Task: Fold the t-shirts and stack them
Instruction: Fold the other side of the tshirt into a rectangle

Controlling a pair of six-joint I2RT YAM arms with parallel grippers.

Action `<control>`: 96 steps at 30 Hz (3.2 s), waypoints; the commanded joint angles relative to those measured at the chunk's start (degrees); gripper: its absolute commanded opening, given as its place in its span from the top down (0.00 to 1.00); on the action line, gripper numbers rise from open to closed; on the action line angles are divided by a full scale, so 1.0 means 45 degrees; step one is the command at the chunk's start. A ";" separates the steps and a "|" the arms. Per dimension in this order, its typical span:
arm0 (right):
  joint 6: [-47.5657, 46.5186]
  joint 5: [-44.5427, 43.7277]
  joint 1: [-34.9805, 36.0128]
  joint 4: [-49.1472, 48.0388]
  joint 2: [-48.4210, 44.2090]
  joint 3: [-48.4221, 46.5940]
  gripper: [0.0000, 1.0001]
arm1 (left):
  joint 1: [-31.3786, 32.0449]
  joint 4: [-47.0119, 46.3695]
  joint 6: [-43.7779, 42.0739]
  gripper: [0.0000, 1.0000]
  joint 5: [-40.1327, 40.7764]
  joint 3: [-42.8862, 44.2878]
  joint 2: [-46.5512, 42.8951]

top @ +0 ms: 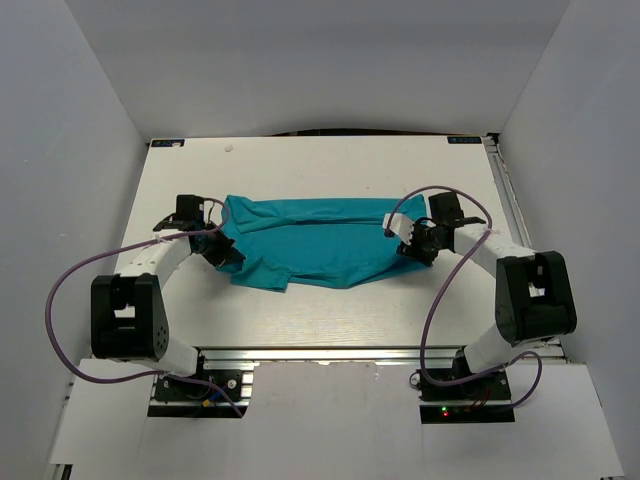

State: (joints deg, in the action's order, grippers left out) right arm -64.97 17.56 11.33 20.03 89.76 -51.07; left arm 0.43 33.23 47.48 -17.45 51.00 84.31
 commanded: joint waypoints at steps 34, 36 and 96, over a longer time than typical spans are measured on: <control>0.1292 0.2914 -0.0681 0.3869 -0.3637 -0.2733 0.99 | -0.0641 0.0427 0.0053 1.00 0.0010 0.1888 -0.3872; 0.1468 0.2798 -0.0857 0.3656 -0.3501 -0.2850 1.00 | -0.0720 0.0408 0.0053 1.00 0.0225 0.1986 -0.3795; 0.3637 0.1273 -0.2245 0.1134 0.4077 -0.7459 1.00 | -0.1423 0.0037 -0.0357 1.00 0.0890 0.5326 0.3372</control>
State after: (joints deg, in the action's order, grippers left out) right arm -49.41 24.51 1.56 26.72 107.22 -81.52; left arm -5.13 34.24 46.87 -14.52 72.84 99.63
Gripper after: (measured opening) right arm 0.011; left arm 0.018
